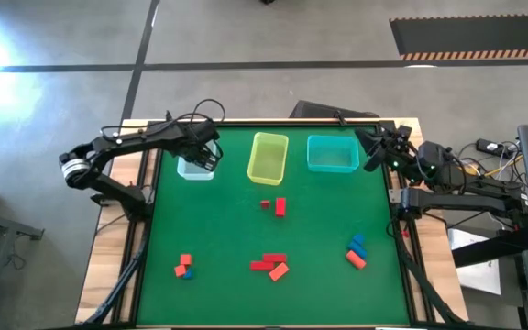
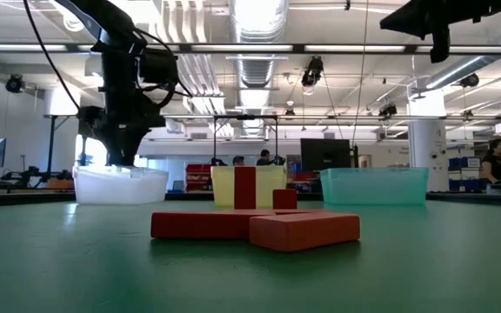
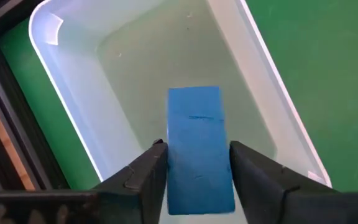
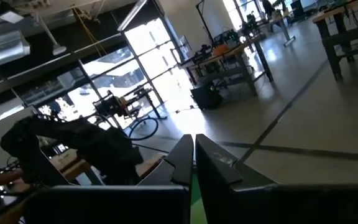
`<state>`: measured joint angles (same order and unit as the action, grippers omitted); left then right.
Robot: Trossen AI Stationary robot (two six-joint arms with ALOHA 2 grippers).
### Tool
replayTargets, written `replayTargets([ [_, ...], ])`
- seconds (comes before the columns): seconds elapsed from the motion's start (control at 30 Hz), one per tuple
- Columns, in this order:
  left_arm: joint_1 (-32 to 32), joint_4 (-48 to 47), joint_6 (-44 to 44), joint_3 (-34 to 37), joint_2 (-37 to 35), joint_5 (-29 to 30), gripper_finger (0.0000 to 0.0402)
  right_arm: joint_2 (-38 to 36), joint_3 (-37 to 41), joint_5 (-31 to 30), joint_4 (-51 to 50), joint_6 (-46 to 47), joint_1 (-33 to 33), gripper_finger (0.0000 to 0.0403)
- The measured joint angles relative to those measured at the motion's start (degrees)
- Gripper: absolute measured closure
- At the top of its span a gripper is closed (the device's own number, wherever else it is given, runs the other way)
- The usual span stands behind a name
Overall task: Sort & place blocks by color
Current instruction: Put the blue block into the white bin, then put the red block into the blue bin
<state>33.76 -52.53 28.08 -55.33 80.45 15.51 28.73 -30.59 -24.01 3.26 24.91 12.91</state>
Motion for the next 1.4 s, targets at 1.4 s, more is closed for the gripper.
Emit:
replayTargets([
  [1.4,-46.1,1.7,10.9,-20.1,-28.9,-1.5,0.0186,27.9,-11.2,-6.6,27.8,-8.6,1.1,0.0394],
])
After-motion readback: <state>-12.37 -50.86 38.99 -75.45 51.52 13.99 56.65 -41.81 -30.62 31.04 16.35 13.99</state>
